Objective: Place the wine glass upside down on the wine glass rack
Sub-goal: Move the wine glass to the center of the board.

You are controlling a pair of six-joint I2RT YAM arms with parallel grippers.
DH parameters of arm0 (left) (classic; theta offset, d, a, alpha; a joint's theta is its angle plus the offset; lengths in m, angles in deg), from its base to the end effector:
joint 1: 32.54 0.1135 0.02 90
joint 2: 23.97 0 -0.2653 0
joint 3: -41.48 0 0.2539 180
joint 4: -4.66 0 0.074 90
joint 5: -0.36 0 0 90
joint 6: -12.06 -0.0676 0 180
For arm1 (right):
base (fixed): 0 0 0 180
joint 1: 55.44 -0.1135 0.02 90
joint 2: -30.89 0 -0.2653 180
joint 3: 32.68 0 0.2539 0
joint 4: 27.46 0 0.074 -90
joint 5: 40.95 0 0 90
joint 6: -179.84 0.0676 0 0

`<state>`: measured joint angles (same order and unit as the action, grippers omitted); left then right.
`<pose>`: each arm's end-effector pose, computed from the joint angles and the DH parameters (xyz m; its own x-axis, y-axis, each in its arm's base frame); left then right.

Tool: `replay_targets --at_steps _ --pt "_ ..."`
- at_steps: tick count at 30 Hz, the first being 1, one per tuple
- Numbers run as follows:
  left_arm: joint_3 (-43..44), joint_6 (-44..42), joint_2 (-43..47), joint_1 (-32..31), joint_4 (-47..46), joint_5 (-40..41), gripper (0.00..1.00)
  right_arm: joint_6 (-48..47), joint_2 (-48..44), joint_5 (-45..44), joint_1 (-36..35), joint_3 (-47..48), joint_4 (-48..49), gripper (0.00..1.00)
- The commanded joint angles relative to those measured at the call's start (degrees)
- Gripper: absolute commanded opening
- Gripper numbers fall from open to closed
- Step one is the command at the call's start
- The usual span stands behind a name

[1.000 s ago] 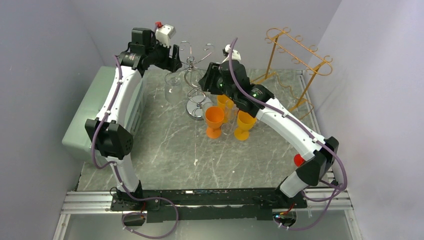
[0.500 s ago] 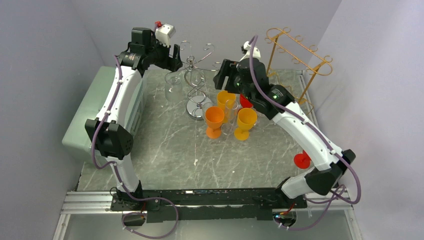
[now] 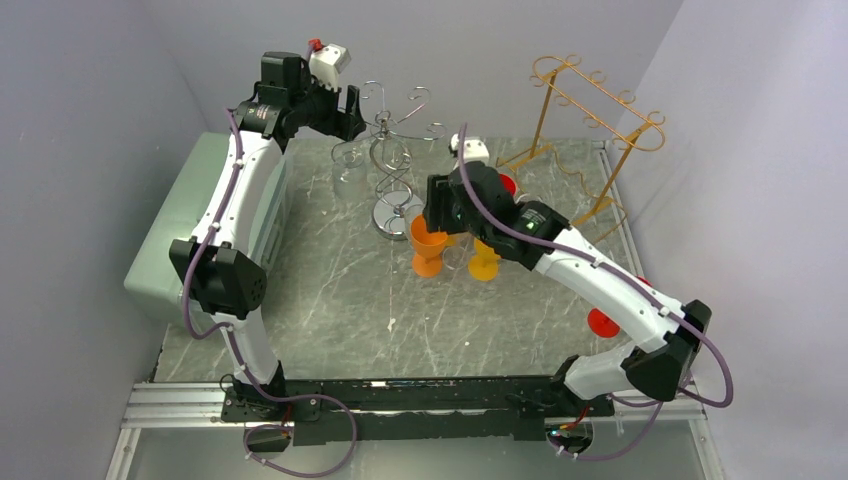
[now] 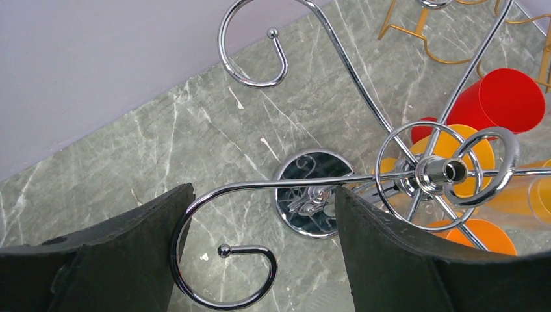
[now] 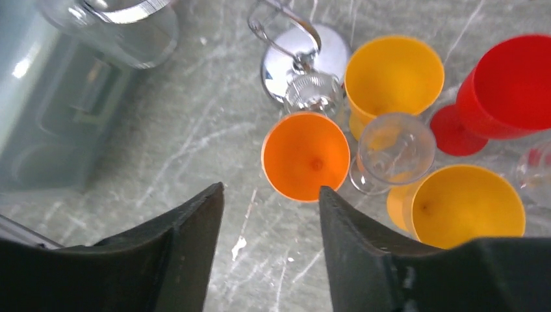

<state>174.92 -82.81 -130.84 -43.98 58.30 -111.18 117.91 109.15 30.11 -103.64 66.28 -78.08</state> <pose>0.4322 -0.1128 0.4187 -0.4016 0.1618 -0.9014 0.5410 0.8361 -0.0909 0.2317 0.2262 0.3942 -0.5369 0.0672 -0.8410 -0.3003 0.9163 0.2650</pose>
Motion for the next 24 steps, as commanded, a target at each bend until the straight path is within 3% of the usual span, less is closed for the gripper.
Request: replay_targets --at_steps 1,8,15,24 --pt "0.1 0.7 2.0 -0.5 -1.6 -1.9 0.84 1.3 -0.2 -0.1 -0.2 -5.7 1.9 0.54" --pt "0.1 0.5 2.0 -0.5 -1.2 -2.0 0.84 -0.8 3.2 -0.5 -4.1 -9.6 7.6 0.49" --pt "-0.3 0.3 2.0 -0.4 -1.1 -1.9 0.84 -5.7 4.3 1.2 -4.2 -14.4 16.2 0.58" --pt "-0.5 -0.2 2.2 -0.4 -0.7 -1.7 0.84 -9.9 7.6 -0.9 -4.2 -16.8 20.7 0.59"
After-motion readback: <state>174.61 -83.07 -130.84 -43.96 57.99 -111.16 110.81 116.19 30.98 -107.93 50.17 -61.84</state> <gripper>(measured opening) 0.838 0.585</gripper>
